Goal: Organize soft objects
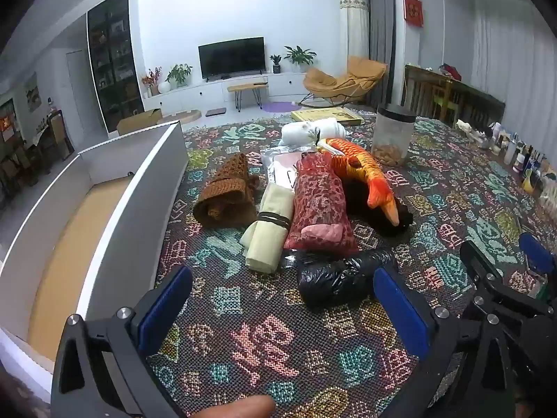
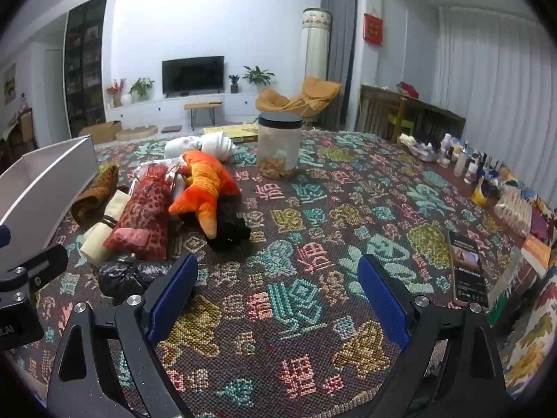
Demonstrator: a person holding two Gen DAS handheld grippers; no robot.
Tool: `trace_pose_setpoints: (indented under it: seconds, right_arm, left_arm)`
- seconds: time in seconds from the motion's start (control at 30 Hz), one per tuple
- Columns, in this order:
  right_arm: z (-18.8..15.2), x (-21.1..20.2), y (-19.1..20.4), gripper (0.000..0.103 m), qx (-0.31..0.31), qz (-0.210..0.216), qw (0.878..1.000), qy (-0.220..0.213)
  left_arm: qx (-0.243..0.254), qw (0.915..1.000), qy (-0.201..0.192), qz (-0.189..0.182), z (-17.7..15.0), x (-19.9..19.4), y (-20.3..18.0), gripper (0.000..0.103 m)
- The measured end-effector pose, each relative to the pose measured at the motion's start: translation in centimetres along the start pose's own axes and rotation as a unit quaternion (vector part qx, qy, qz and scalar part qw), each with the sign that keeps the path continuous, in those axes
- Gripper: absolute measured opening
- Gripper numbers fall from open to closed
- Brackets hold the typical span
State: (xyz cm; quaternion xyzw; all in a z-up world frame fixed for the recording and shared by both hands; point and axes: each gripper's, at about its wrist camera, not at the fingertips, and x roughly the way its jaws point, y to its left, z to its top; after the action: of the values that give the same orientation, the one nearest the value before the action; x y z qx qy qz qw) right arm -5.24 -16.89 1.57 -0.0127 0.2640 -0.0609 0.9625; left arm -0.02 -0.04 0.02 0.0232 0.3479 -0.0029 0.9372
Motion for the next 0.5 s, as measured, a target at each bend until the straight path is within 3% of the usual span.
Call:
trace_pose_setpoints:
  seconds: [0.27,0.5]
  right_arm:
    - [0.0,0.0,0.0,0.095,-0.002,-0.001,1.000,0.003]
    - [0.0,0.0,0.1,0.095,-0.005,-0.002,1.000,0.003]
  left_arm:
    - [-0.006,0.9999,0.002,-0.010,-0.2,0.7,0.9,0.103]
    - [0.005,1.0000,0.001,0.007,-0.3,0.4,0.0,0.103]
